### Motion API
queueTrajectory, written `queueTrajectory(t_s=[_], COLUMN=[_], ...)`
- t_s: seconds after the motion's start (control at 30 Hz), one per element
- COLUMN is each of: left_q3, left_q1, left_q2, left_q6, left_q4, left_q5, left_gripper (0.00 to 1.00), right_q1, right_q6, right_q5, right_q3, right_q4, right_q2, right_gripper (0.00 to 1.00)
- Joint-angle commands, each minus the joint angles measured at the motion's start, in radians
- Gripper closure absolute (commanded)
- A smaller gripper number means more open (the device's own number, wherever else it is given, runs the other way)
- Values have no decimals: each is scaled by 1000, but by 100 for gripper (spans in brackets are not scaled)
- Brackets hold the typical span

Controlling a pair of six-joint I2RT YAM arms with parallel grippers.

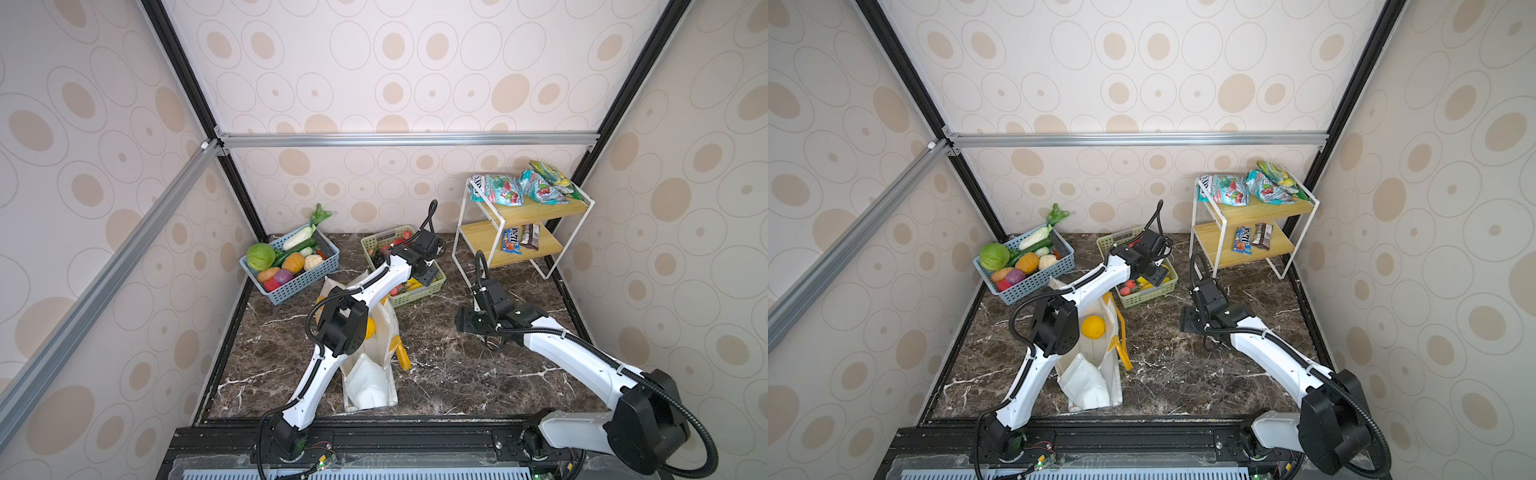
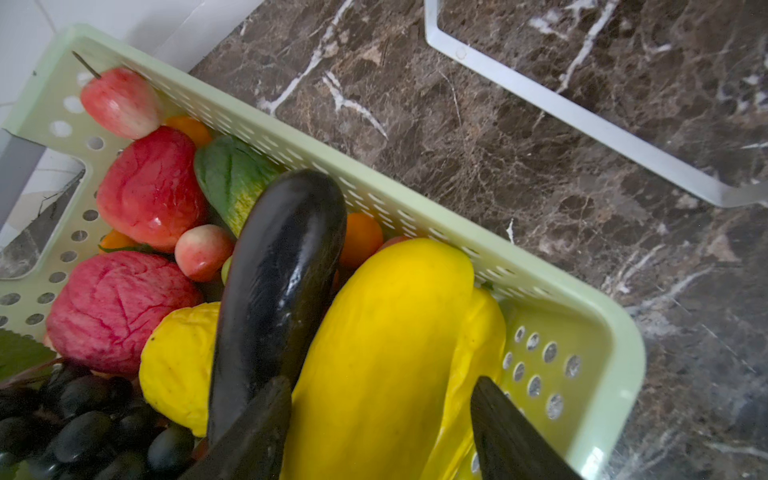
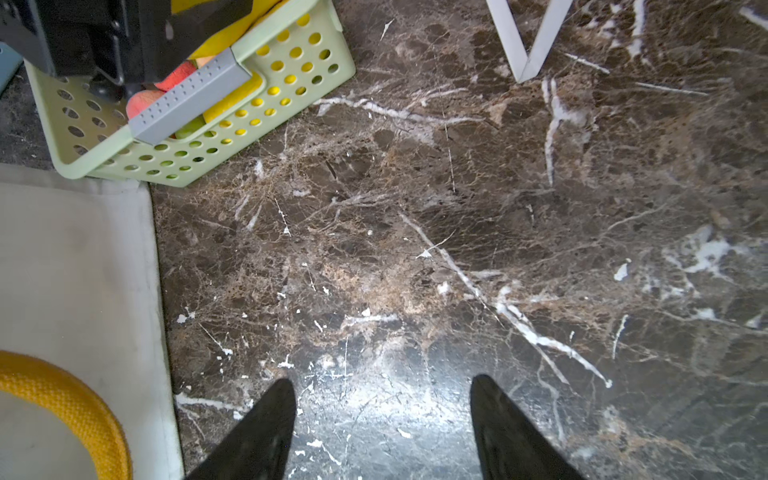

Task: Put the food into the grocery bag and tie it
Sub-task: 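Lower the left gripper onto the long yellow squash and grasp it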

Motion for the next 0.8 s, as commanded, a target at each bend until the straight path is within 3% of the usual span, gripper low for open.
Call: queueTrajectory(t_s=[0.0, 0.5, 0.77], left_q3=[50, 46, 47], left_q1=[-5, 3, 2], left_q2=[30, 64, 64], left_q6=[44, 78, 73], left_q4=[19, 31, 32], left_q5=[-31, -168, -186], left_gripper=[32, 34, 45], right_q1=[-5, -5, -4], right_q6=[30, 43, 40], right_q5=[21, 13, 16], right_q3=[-14, -29, -37], right_q4=[-37, -49, -53], right_q2=[-31, -68, -86], right_gripper=[30, 30, 30])
